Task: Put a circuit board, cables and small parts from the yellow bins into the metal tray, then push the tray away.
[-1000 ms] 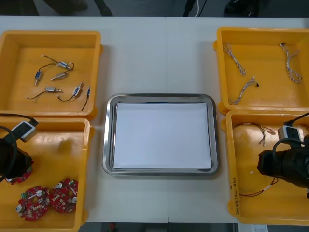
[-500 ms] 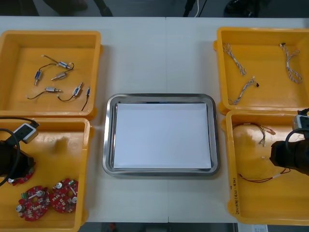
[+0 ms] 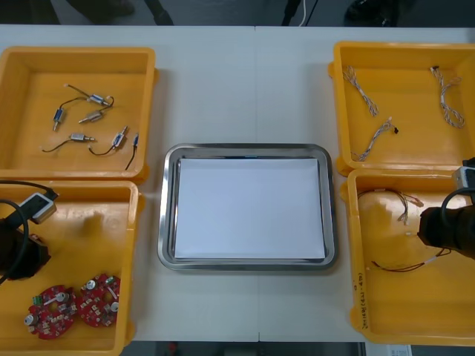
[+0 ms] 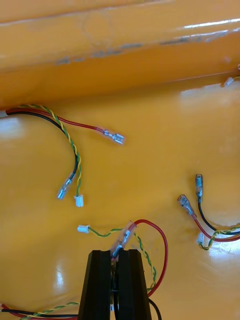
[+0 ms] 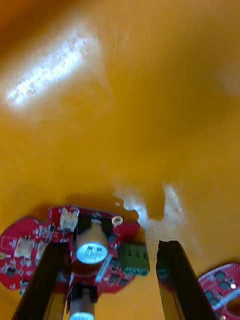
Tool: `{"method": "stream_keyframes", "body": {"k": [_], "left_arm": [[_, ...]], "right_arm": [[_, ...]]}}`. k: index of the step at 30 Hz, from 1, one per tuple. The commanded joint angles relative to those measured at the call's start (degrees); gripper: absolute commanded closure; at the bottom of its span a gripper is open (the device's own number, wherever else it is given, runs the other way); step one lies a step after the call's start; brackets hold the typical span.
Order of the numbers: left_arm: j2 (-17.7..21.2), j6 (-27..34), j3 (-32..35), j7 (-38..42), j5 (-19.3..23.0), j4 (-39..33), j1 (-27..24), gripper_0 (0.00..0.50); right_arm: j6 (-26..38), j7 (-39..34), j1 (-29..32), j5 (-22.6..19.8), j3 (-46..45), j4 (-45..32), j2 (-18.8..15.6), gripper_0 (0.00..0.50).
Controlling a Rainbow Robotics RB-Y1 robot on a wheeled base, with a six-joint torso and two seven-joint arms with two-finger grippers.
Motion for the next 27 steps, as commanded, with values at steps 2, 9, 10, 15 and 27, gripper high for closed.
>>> {"method": "stream_keyframes", "body": {"k": [2,9,10,15,27], "left_arm": [[-0.63,3.47,3.66,5.97,1.23,-3.16,-1.0,0.0],[-0.63,4.35,4.97,5.97,2.37,-4.03,-1.0,0.0],[-0.63,4.79,5.41,5.97,2.55,-4.39,-1.0,0.0],[-0.63,9.45,9.02,6.14,4.22,-6.85,-1.44,0.0],[-1.24,16.13,17.28,8.16,9.84,-7.46,-2.23,0.0]], "right_arm": [[-0.53,-1.6,-1.14,0.67,-1.62,-0.6,-1.93,0.5],[-0.53,-1.6,-1.05,0.49,-1.71,-0.51,-1.76,0.5],[-0.53,-1.51,-1.05,0.49,-1.62,-0.51,-1.76,0.465],[-0.53,-0.98,-1.05,0.67,-1.62,-0.51,-1.76,0.0],[4.13,-1.6,-2.55,-7.07,-8.39,-0.6,-1.76,0.0]]}}
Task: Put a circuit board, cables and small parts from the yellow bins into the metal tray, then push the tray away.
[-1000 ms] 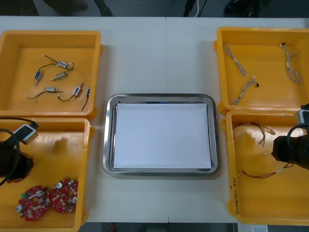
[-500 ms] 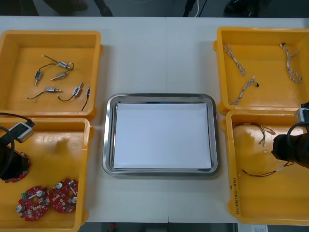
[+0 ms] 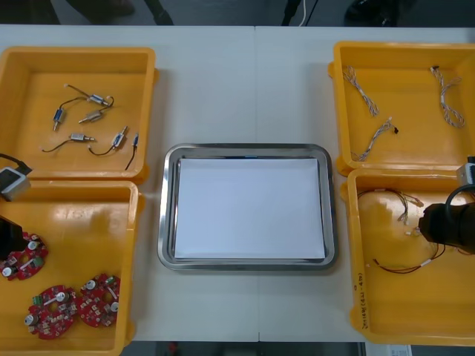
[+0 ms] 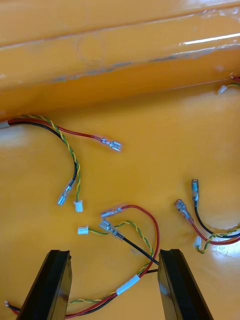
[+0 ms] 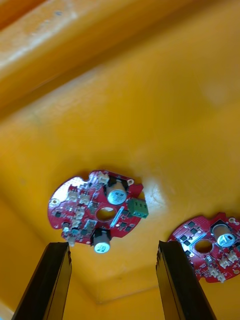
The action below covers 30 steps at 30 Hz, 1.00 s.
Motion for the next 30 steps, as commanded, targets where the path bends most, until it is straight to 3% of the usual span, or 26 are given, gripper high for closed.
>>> {"method": "stream_keyframes", "body": {"k": [1,6,12,18,23,30], "left_arm": [[-1.27,3.06,3.82,8.23,0.64,-1.65,-2.13,0.0],[-3.73,7.37,7.6,9.72,0.11,-1.74,-3.01,0.0],[-7.77,11.33,10.5,15.96,-2.7,-3.14,-3.28,0.0],[-11.2,13.87,11.91,23.35,-7.18,-5.16,-3.36,0.0],[-14.01,13.87,11.91,27.92,-9.82,-5.16,-3.72,0.0],[-19.9,11.68,11.91,35.83,-12.63,-5.08,-3.8,0.0]], "right_arm": [[4.68,-1.69,-2.65,-6.18,-7.29,-0.61,-1.75,0.0],[10.57,-2.65,-4.93,-12.43,-12.56,-0.61,-1.75,0.0],[13.74,-8.54,-4.76,-14.18,-14.5,-0.61,-0.79,0.0],[15.14,-14.69,-4.49,-10.67,-15.38,-0.61,3.26,0.0],[16.46,-19.0,-4.49,-10.32,-15.11,-0.61,6.33,0.0],[15.58,-19.18,-4.32,-8.47,-15.11,3.17,9.23,0.0]]}}
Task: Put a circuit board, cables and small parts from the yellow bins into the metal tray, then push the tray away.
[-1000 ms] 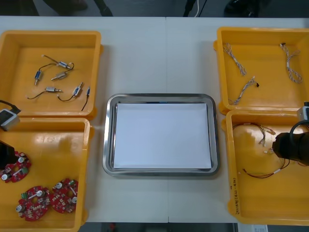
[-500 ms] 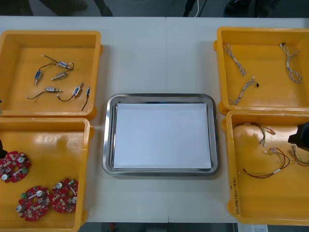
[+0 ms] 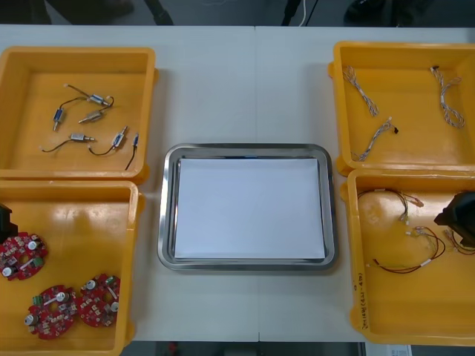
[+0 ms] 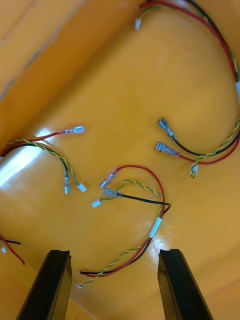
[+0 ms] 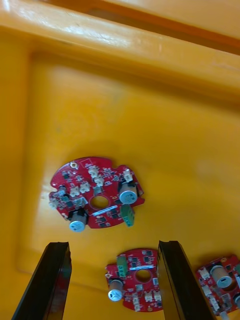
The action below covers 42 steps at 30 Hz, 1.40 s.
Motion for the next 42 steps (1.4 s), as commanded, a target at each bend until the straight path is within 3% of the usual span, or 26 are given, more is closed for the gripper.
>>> {"method": "stream_keyframes", "body": {"k": [1,10,18,22,30,42], "left_arm": [[-4.69,-1.83,1.64,6.78,-2.12,-1.58,-1.69,0.0],[-9.52,-4.02,1.73,11.17,-4.49,-1.58,-0.28,0.0],[-11.63,-12.37,1.64,11.96,-6.86,-1.58,6.13,0.0],[-12.6,-14.74,1.46,11.52,-7.92,-1.58,8.86,0.0],[-12.68,-19.05,-0.91,12.05,-10.03,-1.49,12.46,0.0],[-12.68,-23.09,-4.86,12.93,-12.49,1.67,12.64,0.0]], "right_arm": [[-0.62,0.38,-0.37,1.01,-1.71,2.96,1.87,0.0],[-1.14,0.21,1.3,1.45,-0.47,5.51,3.36,0.0],[-7.38,-0.06,5.26,1.89,2.6,5.51,3.72,0.0],[-7.47,-0.15,6.4,1.98,3.04,5.51,3.89,0.0],[-7.82,-0.32,7.02,2.68,3.39,7.18,5.74,0.0],[-10.37,-0.06,7.02,3.21,3.83,9.46,6.09,0.0]]}}
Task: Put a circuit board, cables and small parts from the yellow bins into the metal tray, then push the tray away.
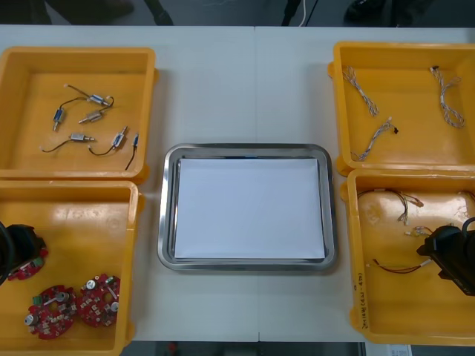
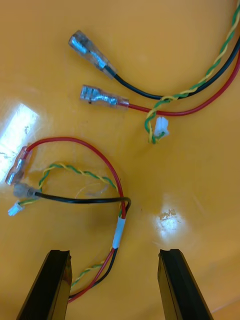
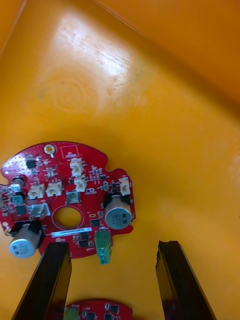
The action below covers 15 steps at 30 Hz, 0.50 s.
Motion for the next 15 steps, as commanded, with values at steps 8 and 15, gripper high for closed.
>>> {"method": "stream_keyframes", "body": {"k": [8,15], "left_arm": [[-0.68,-3.59,-3.66,3.52,-2.33,2.36,1.58,0.0],[-0.68,-5.08,-4.28,3.08,-3.12,3.94,1.58,0.0]], "right_arm": [[-3.21,0.12,1.22,1.33,1.35,2.71,0.75,0.0],[-3.29,-0.41,1.14,2.39,3.46,2.71,0.75,0.0]]}}
